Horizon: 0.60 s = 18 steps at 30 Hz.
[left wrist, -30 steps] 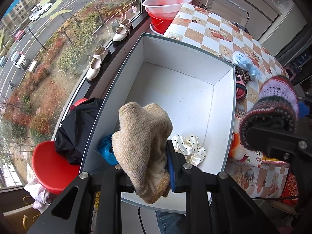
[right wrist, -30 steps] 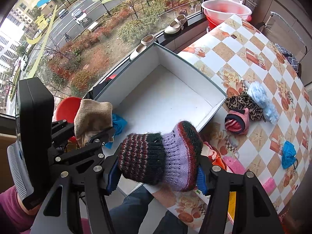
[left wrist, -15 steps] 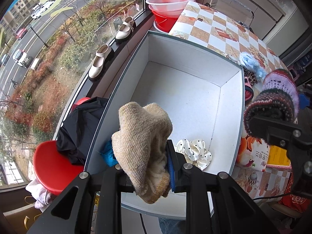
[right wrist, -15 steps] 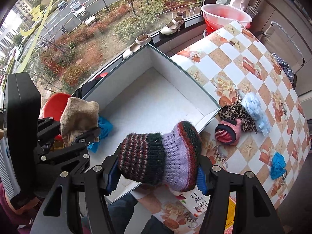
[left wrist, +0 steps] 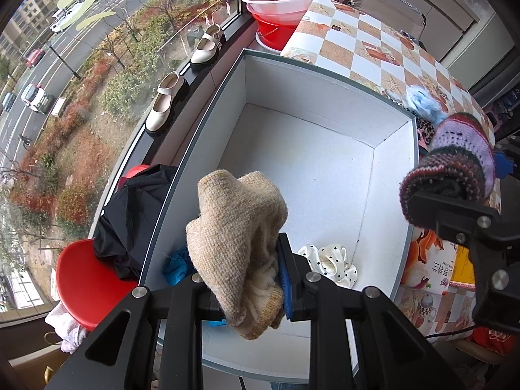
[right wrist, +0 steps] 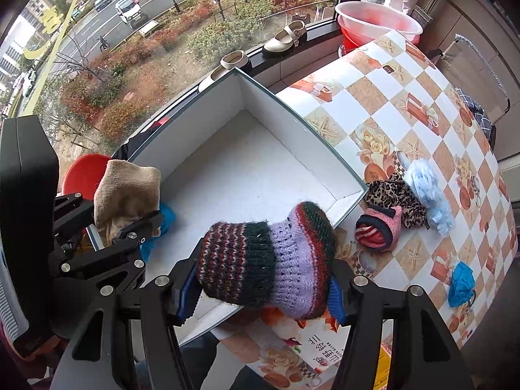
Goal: Organize soft objects
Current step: 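Hold the beige sock with the left gripper over the box while the right gripper holds the purple sock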
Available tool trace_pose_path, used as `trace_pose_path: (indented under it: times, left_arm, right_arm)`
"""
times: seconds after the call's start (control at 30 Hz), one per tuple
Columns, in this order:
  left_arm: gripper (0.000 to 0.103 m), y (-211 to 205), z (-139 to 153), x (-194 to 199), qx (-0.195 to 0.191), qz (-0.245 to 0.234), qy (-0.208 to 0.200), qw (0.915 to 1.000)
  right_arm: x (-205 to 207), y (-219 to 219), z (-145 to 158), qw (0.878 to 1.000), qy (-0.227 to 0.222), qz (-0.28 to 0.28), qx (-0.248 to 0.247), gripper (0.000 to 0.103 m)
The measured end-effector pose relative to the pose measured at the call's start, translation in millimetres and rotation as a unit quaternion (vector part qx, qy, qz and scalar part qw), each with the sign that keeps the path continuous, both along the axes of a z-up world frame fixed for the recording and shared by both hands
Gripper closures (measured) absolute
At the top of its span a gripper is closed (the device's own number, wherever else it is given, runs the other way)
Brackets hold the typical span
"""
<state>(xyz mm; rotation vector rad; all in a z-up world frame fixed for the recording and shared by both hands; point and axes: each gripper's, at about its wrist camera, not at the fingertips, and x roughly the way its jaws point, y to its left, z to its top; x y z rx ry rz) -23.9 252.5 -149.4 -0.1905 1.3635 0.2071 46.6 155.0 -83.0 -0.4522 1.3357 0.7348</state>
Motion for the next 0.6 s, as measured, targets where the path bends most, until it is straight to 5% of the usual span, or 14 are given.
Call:
trace_pose_path:
  times: [0.6]
  left_arm:
    - [0.077, -2.1, -8.8, 9.8, 0.003, -0.008, 0.010, 0.9999]
  right_arm:
    - [6.5, -0.8, -8.2, 1.000, 0.006, -0.006, -0.005, 0.040]
